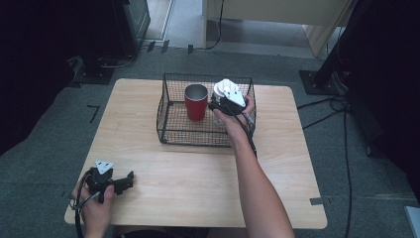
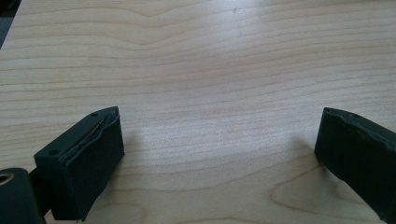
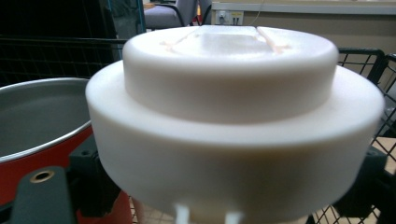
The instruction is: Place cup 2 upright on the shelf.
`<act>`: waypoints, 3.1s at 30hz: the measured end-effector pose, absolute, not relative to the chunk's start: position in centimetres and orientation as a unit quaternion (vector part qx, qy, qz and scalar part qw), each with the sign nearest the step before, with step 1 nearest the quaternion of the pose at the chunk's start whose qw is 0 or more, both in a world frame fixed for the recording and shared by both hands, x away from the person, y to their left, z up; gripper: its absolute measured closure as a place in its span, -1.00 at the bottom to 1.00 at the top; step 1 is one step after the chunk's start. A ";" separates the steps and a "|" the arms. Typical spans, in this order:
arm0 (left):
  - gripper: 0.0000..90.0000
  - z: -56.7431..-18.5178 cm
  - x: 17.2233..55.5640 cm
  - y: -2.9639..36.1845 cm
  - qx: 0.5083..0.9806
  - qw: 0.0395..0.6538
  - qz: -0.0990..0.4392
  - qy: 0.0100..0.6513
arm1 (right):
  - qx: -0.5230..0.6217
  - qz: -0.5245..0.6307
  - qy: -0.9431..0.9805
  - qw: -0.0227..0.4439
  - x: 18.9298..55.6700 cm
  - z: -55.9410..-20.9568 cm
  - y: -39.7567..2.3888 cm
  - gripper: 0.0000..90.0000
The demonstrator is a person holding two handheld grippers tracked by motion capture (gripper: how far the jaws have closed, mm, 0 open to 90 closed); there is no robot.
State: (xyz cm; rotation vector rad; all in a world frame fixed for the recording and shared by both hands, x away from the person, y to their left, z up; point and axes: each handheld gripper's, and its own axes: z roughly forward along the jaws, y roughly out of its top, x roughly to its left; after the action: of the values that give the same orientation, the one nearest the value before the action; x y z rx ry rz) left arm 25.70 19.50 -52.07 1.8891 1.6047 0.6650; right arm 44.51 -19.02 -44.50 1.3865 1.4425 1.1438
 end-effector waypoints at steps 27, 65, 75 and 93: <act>-0.96 -52.1 25.7 19.5 0.706 0.284 0.248 0.600 | 0.584 0.453 0.538 0.405 44.2 -42.7 -18.8 -1.00; -0.96 -52.1 25.7 19.5 0.705 0.284 0.249 0.600 | 0.535 0.478 0.591 0.368 39.0 -39.6 -22.6 -1.00; -0.96 -52.1 25.7 19.5 0.705 0.284 0.248 0.600 | 0.501 0.491 0.614 0.363 36.2 -39.4 -23.1 -1.00; -0.96 -52.1 25.7 19.5 0.704 0.285 0.248 0.601 | 0.489 0.493 0.622 0.362 31.7 -41.4 -26.1 -1.00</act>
State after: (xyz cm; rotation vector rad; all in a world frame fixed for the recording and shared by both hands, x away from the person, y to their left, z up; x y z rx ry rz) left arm 25.70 19.46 -52.08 1.8834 1.6067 0.6644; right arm 31.74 -26.10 -41.45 1.2587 1.6006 1.2705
